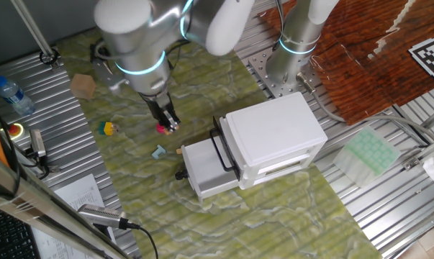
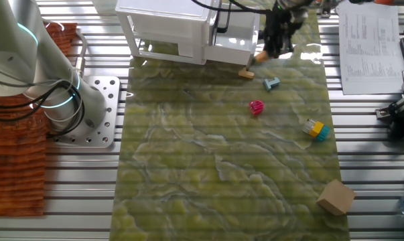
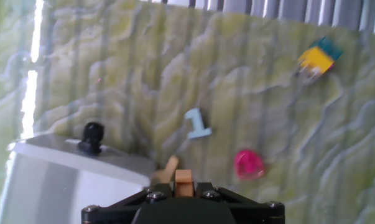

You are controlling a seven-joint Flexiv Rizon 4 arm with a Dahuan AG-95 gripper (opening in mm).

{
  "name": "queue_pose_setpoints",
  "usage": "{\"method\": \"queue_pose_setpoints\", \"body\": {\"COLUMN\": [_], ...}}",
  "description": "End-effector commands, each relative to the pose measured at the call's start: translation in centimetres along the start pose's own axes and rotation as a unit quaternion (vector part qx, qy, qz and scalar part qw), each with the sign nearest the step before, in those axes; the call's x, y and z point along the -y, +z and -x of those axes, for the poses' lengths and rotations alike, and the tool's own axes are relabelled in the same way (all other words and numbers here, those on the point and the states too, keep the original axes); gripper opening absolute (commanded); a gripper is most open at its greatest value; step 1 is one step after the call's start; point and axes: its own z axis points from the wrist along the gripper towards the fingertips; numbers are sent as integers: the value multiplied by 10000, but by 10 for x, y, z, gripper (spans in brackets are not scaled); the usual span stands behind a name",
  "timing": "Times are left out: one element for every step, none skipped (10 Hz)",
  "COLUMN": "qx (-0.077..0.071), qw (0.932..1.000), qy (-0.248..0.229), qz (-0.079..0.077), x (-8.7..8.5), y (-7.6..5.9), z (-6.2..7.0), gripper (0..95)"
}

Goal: Put things in the drawer

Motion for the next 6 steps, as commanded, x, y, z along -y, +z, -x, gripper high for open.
{"method": "queue_pose_setpoints", "body": {"qx": [-17,-19,-26,-33,-36,-31], "qw": [10000,10000,10000,10000,10000,10000], "qy": [-14,-2,9,-31,-45,-55], "qz": [59,42,15,-12,-44,-50], "x": [-1,-1,-1,-1,-1,-1], "y": [0,1,1,0,0,0], "z": [-1,-1,-1,-1,-1,-1], "gripper": [0,0,0,0,0,0]}}
